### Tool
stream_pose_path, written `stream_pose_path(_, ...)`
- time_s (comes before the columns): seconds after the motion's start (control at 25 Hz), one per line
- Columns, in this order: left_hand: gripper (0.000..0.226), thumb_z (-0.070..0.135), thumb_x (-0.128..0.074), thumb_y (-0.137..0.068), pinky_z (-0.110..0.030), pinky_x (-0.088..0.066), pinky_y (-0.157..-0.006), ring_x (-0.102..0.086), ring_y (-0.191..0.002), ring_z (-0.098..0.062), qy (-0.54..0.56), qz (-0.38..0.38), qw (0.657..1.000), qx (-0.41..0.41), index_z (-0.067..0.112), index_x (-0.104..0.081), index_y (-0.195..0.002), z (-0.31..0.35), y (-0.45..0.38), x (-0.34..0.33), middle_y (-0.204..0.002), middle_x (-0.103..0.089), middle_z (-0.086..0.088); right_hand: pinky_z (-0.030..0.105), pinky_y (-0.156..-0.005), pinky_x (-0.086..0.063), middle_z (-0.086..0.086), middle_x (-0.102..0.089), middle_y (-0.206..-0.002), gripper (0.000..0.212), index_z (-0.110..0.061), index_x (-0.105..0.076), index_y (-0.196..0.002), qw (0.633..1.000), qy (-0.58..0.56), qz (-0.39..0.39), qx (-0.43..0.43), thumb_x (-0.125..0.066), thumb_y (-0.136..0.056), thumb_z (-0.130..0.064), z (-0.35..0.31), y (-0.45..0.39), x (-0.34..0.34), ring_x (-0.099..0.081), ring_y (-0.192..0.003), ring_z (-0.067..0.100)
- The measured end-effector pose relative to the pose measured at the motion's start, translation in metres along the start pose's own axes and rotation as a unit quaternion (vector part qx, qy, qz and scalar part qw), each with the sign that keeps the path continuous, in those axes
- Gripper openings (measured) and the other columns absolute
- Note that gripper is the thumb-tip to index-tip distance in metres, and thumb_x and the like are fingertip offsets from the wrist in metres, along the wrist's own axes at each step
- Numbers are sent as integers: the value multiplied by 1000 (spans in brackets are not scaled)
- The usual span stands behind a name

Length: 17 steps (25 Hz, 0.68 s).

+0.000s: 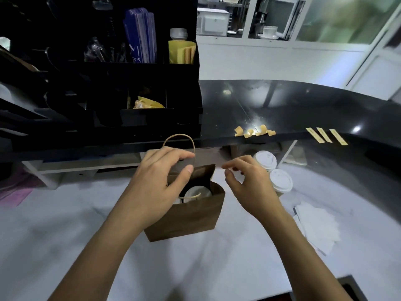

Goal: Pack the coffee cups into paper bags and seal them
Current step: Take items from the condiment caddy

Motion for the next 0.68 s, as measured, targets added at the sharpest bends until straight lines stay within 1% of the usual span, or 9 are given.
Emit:
stream_pose_path(0.08,33,45,-47,-97,-21,-35,-94,-40,-120,-1,-1,-13,1000,-20,37,-60,-127,14,-5,-4,-123,-54,25,18,-82,-46,-14,-58,-113,15,-28,-73,-110,1000,2,21,-16,-66,-97,-24,7,9,9,-55,-98,2)
stream_pose_path(0.16,33,44,-48,-97,-26,-35,-98,-41,-121,-3,4,-23,999,-43,36,-61,-126,27,-8,-9,-121,-55,23,21,-83,-49,-13,-60,-113,15,-27,-74,-109,999,-2,37,-32,-67,-97,-23,15,18,18,-57,-97,3)
stream_pose_path(0.28,34,45,-47,-96,-25,-34,-96,-41,-118,-3,5,-41,996,-80,36,-61,-125,49,-11,-23,-121,-55,22,24,-82,-50,-12,-61,-110,14,-26,-74,-108,997,-6,55,-48,-68,-96,-22,28,33,33,-59,-97,4)
stream_pose_path(0.36,33,44,-49,-96,-21,-30,-95,-40,-117,-3,5,-54,993,-102,35,-61,-125,65,-14,-37,-121,-56,21,25,-80,-49,-11,-62,-109,13,-25,-75,-106,996,-5,68,-55,-68,-95,-21,39,45,46,-59,-94,5)
stream_pose_path(0.44,31,42,-50,-98,-18,-27,-95,-40,-118,-3,4,-69,990,-126,34,-61,-125,83,-16,-58,-122,-56,19,29,-80,-51,-8,-64,-108,13,-23,-75,-104,994,-2,83,-68,-69,-94,-20,56,57,62,-61,-93,10)
stream_pose_path(0.56,29,41,-51,-99,-19,-27,-94,-40,-119,-4,5,-97,985,-140,34,-61,-126,104,-17,-93,-124,-56,19,33,-81,-53,-7,-64,-103,11,-22,-75,-102,990,5,99,-100,-68,-94,-22,89,76,86,-62,-91,10)
stream_pose_path(0.68,29,38,-52,-99,-24,-32,-97,-41,-118,-7,19,-128,981,-143,33,-60,-127,123,-18,-129,-123,-56,18,29,-80,-52,-11,-62,-100,11,-25,-74,-102,986,10,105,-132,-66,-94,-23,124,93,107,-61,-91,4)
Point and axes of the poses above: each hand's wrist, its own y-axis away from the middle knuckle, its own x-axis out of the back of the hand, z = x × y, the point moved 7 cm from there along -y, towards the middle knuckle
